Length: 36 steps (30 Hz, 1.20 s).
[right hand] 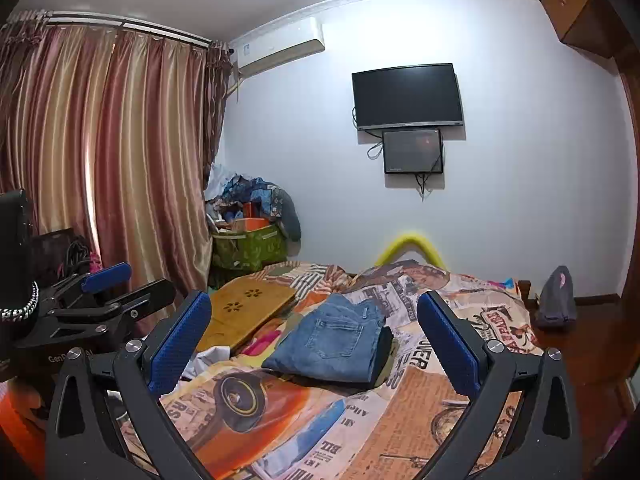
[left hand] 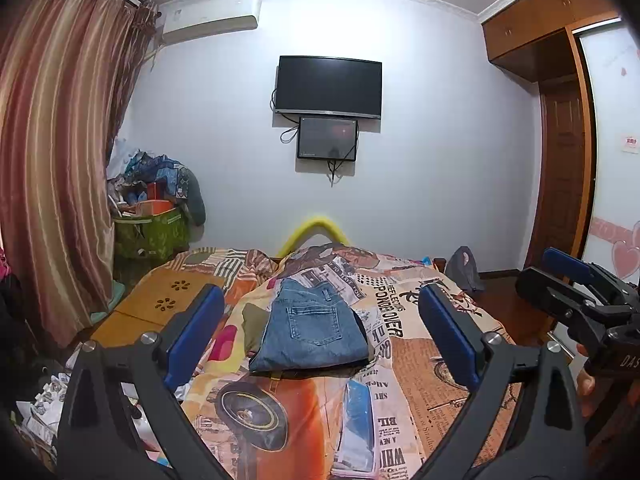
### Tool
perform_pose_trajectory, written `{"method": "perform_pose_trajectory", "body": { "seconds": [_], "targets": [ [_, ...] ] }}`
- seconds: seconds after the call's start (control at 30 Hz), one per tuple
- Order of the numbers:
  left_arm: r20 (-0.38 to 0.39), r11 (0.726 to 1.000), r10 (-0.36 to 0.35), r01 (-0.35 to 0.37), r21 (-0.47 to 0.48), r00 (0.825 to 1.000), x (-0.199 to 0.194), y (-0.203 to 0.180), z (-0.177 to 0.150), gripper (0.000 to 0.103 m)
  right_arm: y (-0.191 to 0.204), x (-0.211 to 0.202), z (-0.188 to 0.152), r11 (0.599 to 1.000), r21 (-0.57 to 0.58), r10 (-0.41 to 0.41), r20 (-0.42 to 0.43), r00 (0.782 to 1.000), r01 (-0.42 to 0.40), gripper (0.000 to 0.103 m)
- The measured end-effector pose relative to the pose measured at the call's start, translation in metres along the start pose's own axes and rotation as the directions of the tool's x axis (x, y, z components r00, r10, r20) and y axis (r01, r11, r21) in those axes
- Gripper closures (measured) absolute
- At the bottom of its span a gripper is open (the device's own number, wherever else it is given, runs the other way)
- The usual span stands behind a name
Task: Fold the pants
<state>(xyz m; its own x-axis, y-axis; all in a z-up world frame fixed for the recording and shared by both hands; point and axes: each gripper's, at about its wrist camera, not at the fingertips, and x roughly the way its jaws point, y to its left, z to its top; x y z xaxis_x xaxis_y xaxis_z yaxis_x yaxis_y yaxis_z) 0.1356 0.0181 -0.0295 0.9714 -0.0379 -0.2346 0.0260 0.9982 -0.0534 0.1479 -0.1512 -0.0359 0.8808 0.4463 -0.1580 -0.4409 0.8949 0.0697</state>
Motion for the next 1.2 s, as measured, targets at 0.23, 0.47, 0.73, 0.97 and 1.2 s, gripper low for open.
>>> {"method": "perform_pose_trajectory", "body": {
  "seconds": [0.23,0.47,0.73,0.97,1.2],
  "targets": [
    [-0.007,1.000,-0.010,0.010,0.000,1.000,0.0007,-0.0015,-0.0018,0.004,0.0010,0.0012,0.0003,1.000,0.012,0.007,-0.013,1.000,-0.007,0.001],
    [-0.011,1.000,-0.011,0.011,0.000,1.000,0.0011,-0.0028,-0.0020,0.004,0.0012,-0.0001,0.0008,1.000,0.014,0.005,-0.014,1.000,-0.005,0.001],
    [-0.009,1.000,-0.017,0.017,-0.003,1.000,0.0012,-0.0021,-0.0018,0.003,-0.0002,-0.0035,0.0012,1.000,0.020,-0.003,-0.008,1.000,0.003,0.000],
    [-0.008,1.000,-0.018,0.018,-0.004,1.000,0.0013,-0.0023,-0.0019,0.002,-0.0012,-0.0037,0.0012,1.000,0.025,0.000,-0.008,1.000,0.000,0.000],
    [-0.009,1.000,-0.018,0.018,-0.005,1.000,0.0016,-0.0025,-0.0021,0.001,-0.0023,-0.0042,0.0011,1.000,0.027,0.004,-0.010,1.000,-0.004,0.000]
  ]
}}
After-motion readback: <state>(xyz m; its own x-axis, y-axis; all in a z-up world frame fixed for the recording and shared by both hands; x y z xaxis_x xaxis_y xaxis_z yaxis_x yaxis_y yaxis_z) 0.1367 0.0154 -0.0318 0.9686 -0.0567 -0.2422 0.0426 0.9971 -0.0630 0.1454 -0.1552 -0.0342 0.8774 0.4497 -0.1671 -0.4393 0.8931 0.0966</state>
